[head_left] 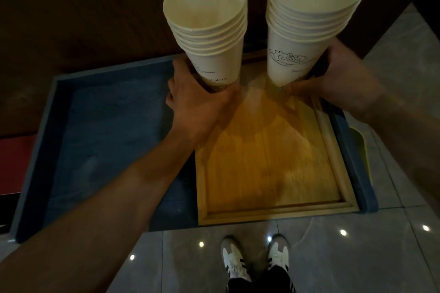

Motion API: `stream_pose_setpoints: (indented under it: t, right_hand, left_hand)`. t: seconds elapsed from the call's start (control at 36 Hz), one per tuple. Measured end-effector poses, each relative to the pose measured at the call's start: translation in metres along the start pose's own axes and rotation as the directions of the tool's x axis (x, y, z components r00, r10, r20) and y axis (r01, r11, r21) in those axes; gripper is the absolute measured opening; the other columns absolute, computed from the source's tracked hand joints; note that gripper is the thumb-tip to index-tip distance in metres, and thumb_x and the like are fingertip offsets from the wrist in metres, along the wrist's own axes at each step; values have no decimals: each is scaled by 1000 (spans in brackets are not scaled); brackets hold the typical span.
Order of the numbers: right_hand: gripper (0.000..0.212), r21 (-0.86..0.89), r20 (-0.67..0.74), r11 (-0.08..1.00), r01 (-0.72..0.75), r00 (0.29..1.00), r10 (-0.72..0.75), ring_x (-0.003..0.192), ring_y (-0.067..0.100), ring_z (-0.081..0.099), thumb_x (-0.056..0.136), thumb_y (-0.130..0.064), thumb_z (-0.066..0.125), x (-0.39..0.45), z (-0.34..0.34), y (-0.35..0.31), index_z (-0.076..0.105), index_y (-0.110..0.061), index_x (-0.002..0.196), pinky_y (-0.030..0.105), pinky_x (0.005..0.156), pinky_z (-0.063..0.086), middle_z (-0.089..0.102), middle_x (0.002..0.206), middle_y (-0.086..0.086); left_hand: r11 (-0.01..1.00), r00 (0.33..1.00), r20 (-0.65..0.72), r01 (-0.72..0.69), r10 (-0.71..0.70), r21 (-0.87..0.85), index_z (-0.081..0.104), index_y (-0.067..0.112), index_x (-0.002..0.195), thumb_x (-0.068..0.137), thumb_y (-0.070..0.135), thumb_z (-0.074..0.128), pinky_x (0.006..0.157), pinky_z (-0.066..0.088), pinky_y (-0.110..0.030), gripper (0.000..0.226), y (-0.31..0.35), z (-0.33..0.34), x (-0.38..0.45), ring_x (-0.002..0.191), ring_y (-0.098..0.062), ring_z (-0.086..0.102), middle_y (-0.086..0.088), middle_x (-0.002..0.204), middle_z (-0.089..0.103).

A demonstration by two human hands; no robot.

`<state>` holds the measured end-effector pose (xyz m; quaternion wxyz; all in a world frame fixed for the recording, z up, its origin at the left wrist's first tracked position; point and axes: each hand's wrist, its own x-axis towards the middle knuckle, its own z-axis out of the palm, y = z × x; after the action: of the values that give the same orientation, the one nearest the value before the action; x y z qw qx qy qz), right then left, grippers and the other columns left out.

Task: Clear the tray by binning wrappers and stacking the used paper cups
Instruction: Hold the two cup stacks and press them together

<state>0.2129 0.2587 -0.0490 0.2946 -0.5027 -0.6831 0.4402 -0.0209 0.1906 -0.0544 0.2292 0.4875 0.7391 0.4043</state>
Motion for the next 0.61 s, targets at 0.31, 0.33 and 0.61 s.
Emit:
stream_pose_setpoints:
  t: [0.31,0.33,0.61]
  right_hand:
    - [99,-90,-143,995,-39,989,26,130,18,43,58,-34,90,-11,11,-6,35,-29,141,44,109,39,44,143,2]
    - [99,-101,-155,994,-38,988,22,129,19,43,58,-36,89,-12,13,-7,35,-28,140,44,109,40,43,144,4]
    - [115,-103,-51,993,-62,997,57,142,22,28,51,-43,91,-11,9,-9,25,-31,145,52,113,33,33,151,2]
  left_hand:
    - [999,996,76,-53,52,8,16,69,107,62,55,80,112,33,-53,79,-6,-9,5,131,-13,41,33,112,38]
    - [998,995,84,-59,58,14,17,62,112,63,53,80,112,32,-53,81,-6,-9,6,131,-13,40,34,111,36]
    - [999,994,106,-42,41,3,25,35,140,61,51,79,112,32,-54,98,-6,-11,2,135,-18,38,11,137,44]
